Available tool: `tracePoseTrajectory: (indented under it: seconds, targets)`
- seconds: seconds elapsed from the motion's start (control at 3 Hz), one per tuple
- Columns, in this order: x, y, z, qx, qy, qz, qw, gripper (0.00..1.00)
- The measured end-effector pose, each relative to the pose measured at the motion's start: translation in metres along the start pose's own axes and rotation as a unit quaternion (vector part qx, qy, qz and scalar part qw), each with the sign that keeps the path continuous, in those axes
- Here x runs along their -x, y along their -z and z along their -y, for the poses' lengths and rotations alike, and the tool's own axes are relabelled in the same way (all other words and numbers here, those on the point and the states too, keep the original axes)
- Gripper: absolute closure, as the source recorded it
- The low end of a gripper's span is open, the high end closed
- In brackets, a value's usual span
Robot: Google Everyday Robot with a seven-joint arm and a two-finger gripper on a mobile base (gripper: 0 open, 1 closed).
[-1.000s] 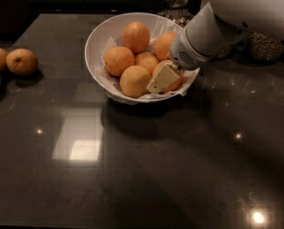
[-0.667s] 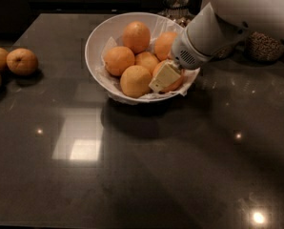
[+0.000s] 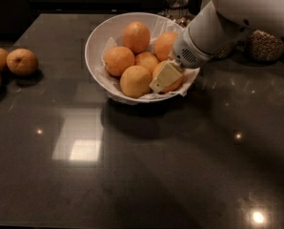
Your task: Pick orange from white bowl
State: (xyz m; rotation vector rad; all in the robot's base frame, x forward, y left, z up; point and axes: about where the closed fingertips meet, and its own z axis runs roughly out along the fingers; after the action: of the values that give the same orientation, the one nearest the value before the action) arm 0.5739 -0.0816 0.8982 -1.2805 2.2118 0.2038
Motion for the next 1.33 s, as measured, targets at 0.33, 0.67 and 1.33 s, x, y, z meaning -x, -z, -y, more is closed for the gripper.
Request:
tracePoseTrajectory:
  seconds: [0.33,0.67,1.33]
  targets:
    - [0.0017,0.0024,0.0004,0.000,0.000,0.000,1.0000,0.48]
    - [0.0017,0.0024,0.0004,0.000,0.000,0.000,1.0000,0.71]
    - [0.0031,0.0046,0.0007,0.000,0.000,0.000,1.0000,1.00]
